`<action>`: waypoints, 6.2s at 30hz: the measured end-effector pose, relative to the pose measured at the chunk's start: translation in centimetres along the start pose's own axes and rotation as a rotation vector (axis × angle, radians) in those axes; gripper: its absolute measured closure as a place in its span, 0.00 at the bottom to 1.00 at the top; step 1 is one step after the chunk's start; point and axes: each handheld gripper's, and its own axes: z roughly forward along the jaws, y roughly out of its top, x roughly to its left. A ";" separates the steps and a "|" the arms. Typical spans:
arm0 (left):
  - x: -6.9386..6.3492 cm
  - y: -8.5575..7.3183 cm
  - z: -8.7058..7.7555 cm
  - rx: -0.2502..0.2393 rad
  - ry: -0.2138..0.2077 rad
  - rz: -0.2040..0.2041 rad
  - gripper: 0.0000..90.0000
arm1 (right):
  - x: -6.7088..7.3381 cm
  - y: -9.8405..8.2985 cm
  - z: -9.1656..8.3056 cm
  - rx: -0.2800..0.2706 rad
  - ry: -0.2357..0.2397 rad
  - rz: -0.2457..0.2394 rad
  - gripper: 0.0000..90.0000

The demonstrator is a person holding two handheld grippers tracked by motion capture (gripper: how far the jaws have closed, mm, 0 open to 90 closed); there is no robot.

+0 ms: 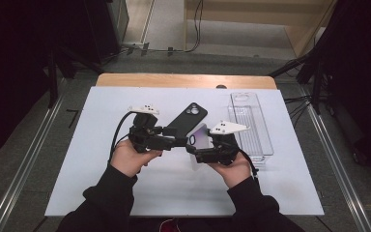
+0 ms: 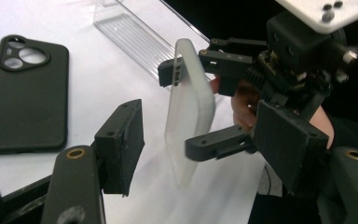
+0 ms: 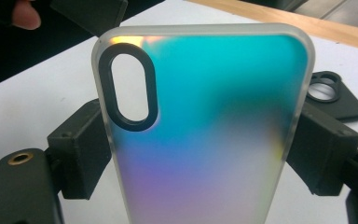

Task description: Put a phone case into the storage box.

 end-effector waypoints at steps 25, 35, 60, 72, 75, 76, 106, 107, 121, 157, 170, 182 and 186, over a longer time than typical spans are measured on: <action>2.6 -4.5 -0.1 0.112 -0.017 0.145 0.37 | -3.4 1.7 -3.5 0.032 0.224 -0.035 0.16; 3.1 -6.5 -1.0 0.112 -0.022 0.160 0.34 | -4.5 2.6 -5.3 0.041 0.239 -0.031 0.16; 4.6 -10.0 -3.0 0.081 0.043 0.128 0.32 | -8.4 3.8 -9.7 -0.039 0.000 0.096 0.16; 4.8 -10.5 -3.5 0.074 0.070 0.107 0.32 | -10.6 4.2 -10.1 -0.111 -0.147 0.184 0.16; 4.9 -10.6 -3.6 0.076 0.066 0.097 0.32 | -11.2 4.5 -10.0 -0.117 -0.183 0.179 0.16; 5.0 -10.7 -3.5 0.074 0.067 0.094 0.32 | -11.4 4.6 -10.0 -0.119 -0.196 0.183 0.16; 5.2 -10.4 -3.2 0.080 0.052 0.070 0.32 | -18.0 7.0 -4.0 -0.142 -0.481 0.244 0.16; 5.2 -10.4 -3.2 0.080 0.051 0.070 0.32 | -18.5 6.8 -3.4 -0.143 -0.497 0.258 0.16; 5.4 -10.4 -3.1 0.083 0.042 0.057 0.32 | -21.7 5.1 -0.4 -0.104 -0.583 0.349 0.16; 5.5 -10.4 -2.8 0.095 0.036 0.059 0.32 | -22.4 3.3 3.4 -0.114 -0.633 0.310 0.16; 5.5 -10.4 -2.8 0.083 0.028 0.054 0.32 | -22.5 3.4 3.8 -0.111 -0.595 0.328 0.12; 5.5 -10.3 -2.9 0.081 0.030 0.052 0.32 | -22.6 3.5 3.8 -0.104 -0.604 0.317 0.09; 5.6 -10.3 -3.0 0.078 0.032 0.052 0.32 | -22.8 3.5 3.6 -0.098 -0.589 0.325 0.00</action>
